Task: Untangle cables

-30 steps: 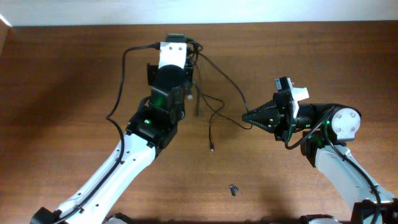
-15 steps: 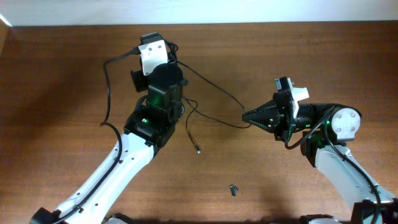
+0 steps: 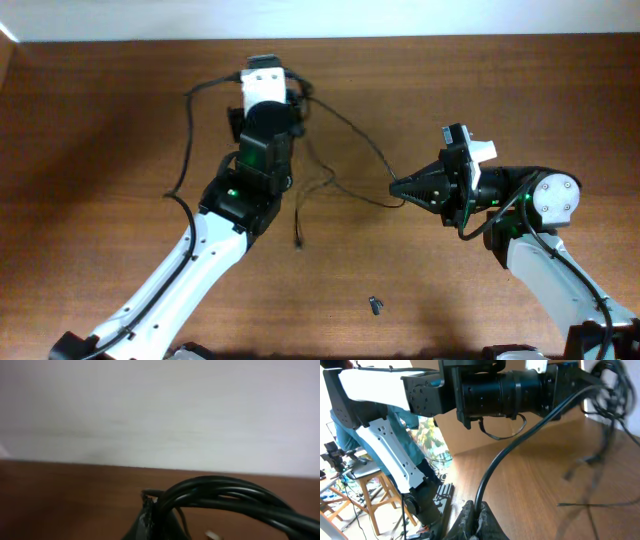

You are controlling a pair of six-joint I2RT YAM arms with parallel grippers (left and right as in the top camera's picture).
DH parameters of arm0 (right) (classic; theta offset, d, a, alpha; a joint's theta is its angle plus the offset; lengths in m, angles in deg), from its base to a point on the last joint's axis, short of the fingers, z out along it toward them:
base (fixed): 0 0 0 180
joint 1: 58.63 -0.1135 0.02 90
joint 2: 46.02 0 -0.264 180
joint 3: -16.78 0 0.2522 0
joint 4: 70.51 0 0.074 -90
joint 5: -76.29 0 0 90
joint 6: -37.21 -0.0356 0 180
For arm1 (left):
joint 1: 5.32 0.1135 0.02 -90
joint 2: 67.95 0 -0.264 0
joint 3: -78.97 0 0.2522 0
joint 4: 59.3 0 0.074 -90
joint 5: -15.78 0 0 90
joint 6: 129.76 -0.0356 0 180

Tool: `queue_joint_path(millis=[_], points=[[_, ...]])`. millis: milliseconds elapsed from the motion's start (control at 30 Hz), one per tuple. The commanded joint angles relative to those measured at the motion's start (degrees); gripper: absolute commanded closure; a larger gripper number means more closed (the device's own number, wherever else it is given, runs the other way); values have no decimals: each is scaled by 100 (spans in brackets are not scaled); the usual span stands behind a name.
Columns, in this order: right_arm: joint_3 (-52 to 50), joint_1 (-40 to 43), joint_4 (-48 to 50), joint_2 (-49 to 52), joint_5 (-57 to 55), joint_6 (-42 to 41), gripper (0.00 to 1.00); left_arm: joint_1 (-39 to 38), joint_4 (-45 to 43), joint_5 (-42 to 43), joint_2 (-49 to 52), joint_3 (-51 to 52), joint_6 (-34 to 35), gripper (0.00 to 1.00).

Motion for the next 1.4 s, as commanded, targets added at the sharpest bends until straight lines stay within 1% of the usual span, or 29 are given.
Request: queue_joint_path(millis=[0, 33, 100, 233, 333, 467, 567, 600, 633, 667, 700, 733, 800, 867, 967, 1033, 1133, 1233, 1267, 1300, 1367], points=[[22, -20, 22, -7, 83, 33, 96, 24, -39, 2369, 221, -48, 55, 100], [22, -20, 22, -7, 83, 31, 96, 42, -57, 2240, 337, -48, 55, 100], [22, -20, 22, -7, 83, 31, 96, 39, -199, 1513, 588, -48, 55, 100], [22, -20, 22, -7, 83, 33, 96, 39, -518, -87, 721, -48, 55, 100], [22, -20, 22, -7, 83, 33, 96, 39, -542, -1338, 721, -48, 55, 100], [22, -20, 22, -7, 83, 33, 96, 39, -507, -2286, 721, -48, 55, 100], [22, -20, 22, -7, 83, 33, 96, 39, -505, -2409, 719, -48, 55, 100], [22, -20, 20, -7, 83, 33, 95, 37, -509, -2334, 719, -48, 55, 100], [22, -20, 20, -7, 83, 33, 78, 37, -505, -2170, 719, -48, 55, 100], [24, -20, 20, -7, 83, 33, 48, 33, -505, -1847, 719, -48, 55, 100], [22, -20, 17, -7, 83, 31, 28, 33, -505, -1515, 719, -48, 52, 100], [22, -20, 17, -7, 83, 31, 18, 33, -507, -1292, 719, -48, 52, 100], [22, -20, 17, -7, 85, 33, 5, 33, -501, -852, 706, -48, 52, 100], [22, -17, -22, -7, 83, 33, 1, 33, -479, -509, 599, -48, 52, 100], [24, 68, -280, -7, 31, 33, 1, 39, -291, 267, 219, -50, 52, 100], [24, 188, -616, -7, -120, 28, 1, 39, -52, 966, -120, -50, 52, 100], [24, 254, -1163, -7, -413, 28, 1, 39, 400, 2295, -619, -50, 42, 100], [24, 249, -1261, -7, -678, -258, 1, 39, 907, 3805, -868, -50, -481, 100], [24, 249, -1263, -7, -748, -354, 1, 39, 1003, 4059, -879, -50, -634, 100], [24, 247, -1270, -7, -815, -476, 1, 39, 1213, 4533, -881, -50, -905, 100], [24, 245, -1272, -7, -859, -551, 1, 39, 1388, 5053, -881, -50, -1167, 100]])
